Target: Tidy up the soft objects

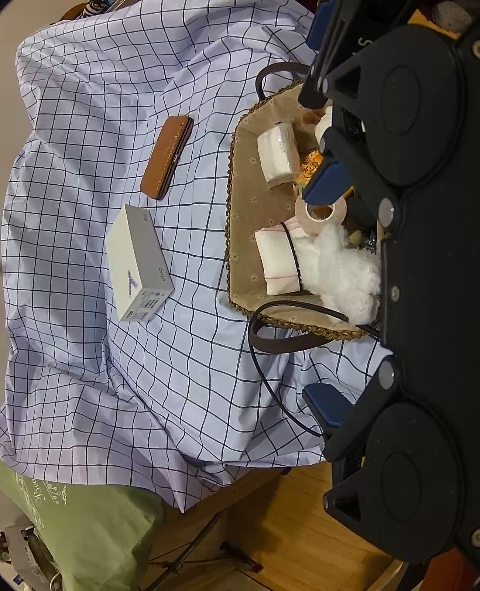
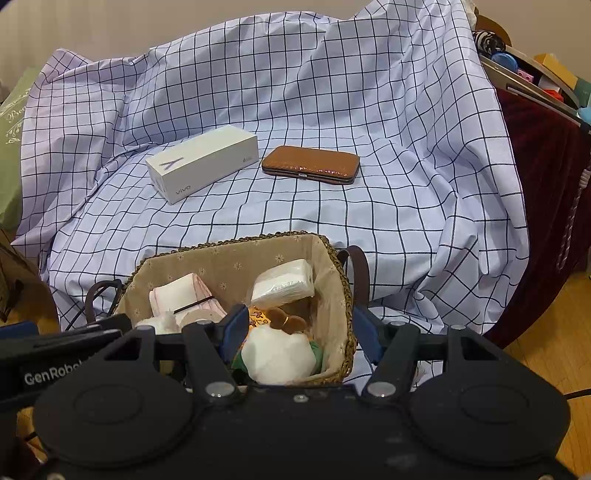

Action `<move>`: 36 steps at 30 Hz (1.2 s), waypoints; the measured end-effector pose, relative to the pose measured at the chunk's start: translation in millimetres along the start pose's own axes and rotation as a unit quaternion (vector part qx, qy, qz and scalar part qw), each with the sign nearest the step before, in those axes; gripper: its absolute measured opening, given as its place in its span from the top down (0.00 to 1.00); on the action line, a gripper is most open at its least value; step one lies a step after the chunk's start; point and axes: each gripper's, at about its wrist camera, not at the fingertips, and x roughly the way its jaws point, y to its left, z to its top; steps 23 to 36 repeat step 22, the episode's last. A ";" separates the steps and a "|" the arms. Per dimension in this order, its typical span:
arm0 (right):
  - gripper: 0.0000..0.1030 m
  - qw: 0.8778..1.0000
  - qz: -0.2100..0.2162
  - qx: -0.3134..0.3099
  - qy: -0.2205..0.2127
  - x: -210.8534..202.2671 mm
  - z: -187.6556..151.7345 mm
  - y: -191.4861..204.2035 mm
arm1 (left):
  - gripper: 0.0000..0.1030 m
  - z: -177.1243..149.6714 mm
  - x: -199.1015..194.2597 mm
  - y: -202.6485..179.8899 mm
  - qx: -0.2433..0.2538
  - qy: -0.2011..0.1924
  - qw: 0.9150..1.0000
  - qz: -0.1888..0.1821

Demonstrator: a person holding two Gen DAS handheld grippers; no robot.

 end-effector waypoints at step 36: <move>0.40 1.000 -0.002 0.005 0.009 2.1 1.5 0.9 | 0.04 0.4 1.0 -1.2 0.010 -0.003 1.000 0.006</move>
